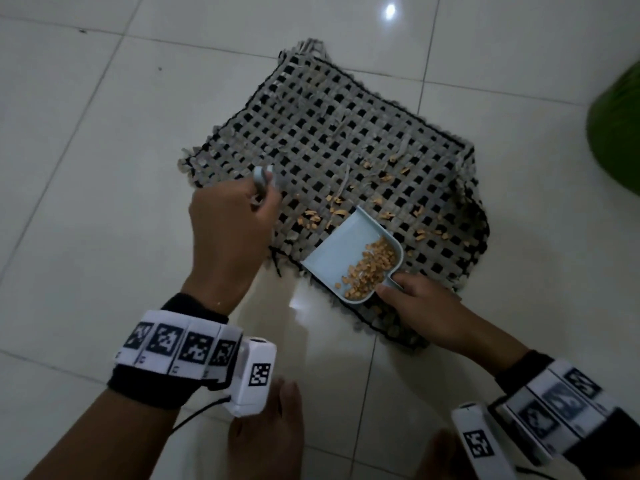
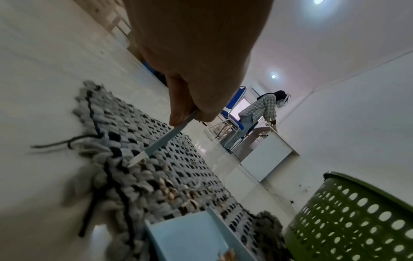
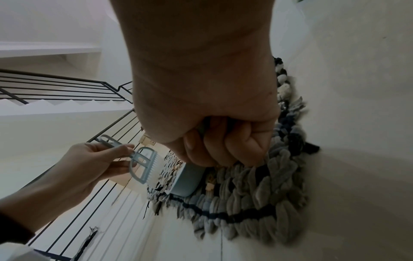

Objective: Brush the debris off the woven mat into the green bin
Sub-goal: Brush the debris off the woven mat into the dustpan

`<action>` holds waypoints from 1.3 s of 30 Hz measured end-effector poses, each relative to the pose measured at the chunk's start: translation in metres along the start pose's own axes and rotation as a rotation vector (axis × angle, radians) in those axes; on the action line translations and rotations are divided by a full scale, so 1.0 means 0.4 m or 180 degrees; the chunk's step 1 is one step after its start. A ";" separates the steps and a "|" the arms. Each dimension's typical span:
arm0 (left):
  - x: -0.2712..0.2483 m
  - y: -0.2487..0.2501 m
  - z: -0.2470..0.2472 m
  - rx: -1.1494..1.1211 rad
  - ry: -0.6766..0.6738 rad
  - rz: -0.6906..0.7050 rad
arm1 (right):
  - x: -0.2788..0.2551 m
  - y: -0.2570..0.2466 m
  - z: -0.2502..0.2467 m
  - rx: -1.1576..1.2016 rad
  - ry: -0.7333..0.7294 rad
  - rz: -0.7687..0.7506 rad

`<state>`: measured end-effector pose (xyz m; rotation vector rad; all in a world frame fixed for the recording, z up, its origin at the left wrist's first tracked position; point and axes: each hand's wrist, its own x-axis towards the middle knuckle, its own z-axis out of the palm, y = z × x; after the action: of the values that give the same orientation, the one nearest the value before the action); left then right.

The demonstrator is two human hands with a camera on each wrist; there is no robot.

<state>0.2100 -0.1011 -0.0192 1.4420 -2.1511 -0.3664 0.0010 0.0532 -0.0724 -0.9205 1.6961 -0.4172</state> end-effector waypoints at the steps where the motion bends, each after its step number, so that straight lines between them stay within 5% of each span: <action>1: 0.003 -0.009 -0.003 0.0153 0.0015 -0.0009 | 0.002 0.001 0.002 0.0031 -0.0018 -0.0008; 8: -0.031 0.026 0.053 -0.0468 -0.0373 -0.0044 | 0.002 0.007 0.003 0.0132 -0.0013 0.0000; 14: 0.026 -0.003 0.000 -0.0261 0.0061 -0.0091 | 0.005 0.011 0.004 0.0108 -0.0038 0.0012; 18: 0.044 -0.016 -0.013 -0.0232 -0.0413 -0.0297 | 0.003 0.012 0.004 0.0095 -0.0038 0.0015; 28: 0.125 -0.026 -0.091 0.1492 -0.0854 0.0058 | 0.004 0.007 0.001 0.0092 -0.0118 0.0074; 39: 0.168 -0.051 -0.081 0.2046 -0.1785 -0.0274 | 0.002 0.001 0.001 -0.0014 -0.0062 0.0139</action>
<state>0.2237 -0.1687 0.0155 1.9568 -2.8327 -0.1087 0.0012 0.0527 -0.0733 -0.8865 1.6970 -0.3742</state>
